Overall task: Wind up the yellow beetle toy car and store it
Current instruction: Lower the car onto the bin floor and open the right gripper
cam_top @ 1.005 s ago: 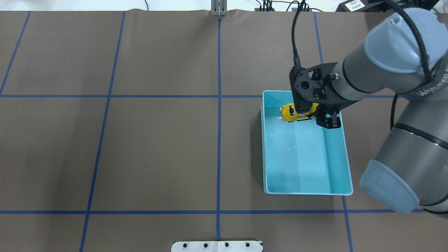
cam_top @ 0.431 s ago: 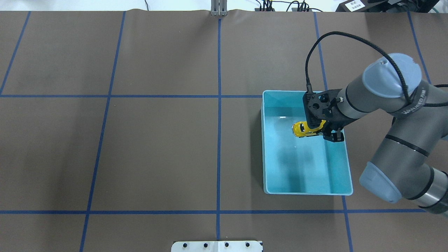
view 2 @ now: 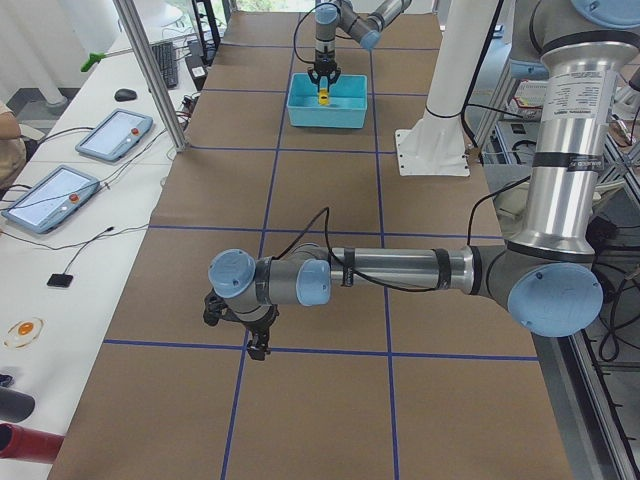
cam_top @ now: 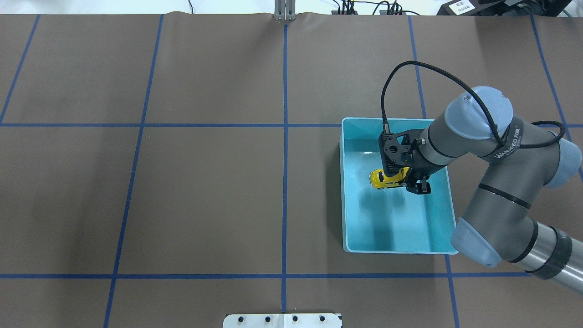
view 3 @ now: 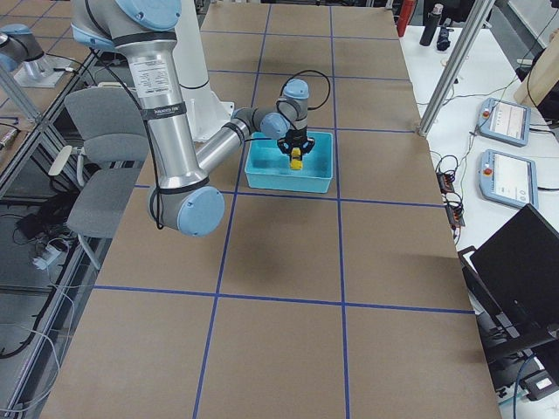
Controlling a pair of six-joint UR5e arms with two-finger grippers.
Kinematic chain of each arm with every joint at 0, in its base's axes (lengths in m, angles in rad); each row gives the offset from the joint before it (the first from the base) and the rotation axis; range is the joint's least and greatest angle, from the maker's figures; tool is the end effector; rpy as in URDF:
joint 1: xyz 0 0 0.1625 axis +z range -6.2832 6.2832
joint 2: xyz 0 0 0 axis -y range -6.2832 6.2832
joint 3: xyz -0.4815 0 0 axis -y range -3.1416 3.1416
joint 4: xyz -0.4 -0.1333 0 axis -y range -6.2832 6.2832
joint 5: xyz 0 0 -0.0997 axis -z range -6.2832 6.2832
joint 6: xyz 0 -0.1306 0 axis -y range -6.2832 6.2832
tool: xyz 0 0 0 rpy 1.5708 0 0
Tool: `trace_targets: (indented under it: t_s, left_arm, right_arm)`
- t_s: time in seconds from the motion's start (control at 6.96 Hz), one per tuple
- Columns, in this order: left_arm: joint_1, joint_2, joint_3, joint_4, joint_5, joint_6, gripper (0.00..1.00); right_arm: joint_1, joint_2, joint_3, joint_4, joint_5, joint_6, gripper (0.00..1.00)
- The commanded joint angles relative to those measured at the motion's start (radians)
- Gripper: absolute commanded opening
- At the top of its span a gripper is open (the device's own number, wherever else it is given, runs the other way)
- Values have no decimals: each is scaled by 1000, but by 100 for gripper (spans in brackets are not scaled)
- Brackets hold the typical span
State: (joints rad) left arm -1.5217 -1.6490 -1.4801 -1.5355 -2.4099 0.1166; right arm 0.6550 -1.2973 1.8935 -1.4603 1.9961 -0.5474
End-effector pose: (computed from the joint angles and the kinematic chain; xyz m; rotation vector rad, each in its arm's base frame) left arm -0.0099 -0.5341 0.7394 -0.0166 0.8407 0.1358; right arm -0.4386 -0.4371 0.4272 0.6775 -0.5868 -1.5253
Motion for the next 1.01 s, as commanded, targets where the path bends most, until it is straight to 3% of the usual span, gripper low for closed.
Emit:
trace_targets:
  t_s: [0.0,0.14,0.29,0.43,0.86]
  left_arm:
    - [0,0,1,0,0,0,100]
    - [0,0,0,0,0,0,100]
    - [0,0,1,0,0,0,100]
    - [0,0,1,0,0,0,100]
    - [0,0,1,0,0,0,100]
  right_arm:
    - [-9,-7,-20,15,3,4,0]
    - [-12,-7,-19,17,3,4,6]
    - [-21,-8,-22,17,3,4,81]
    - [-21,-7,-19,17,9,4,100]
    - [-5,0,22,17,51,7,100]
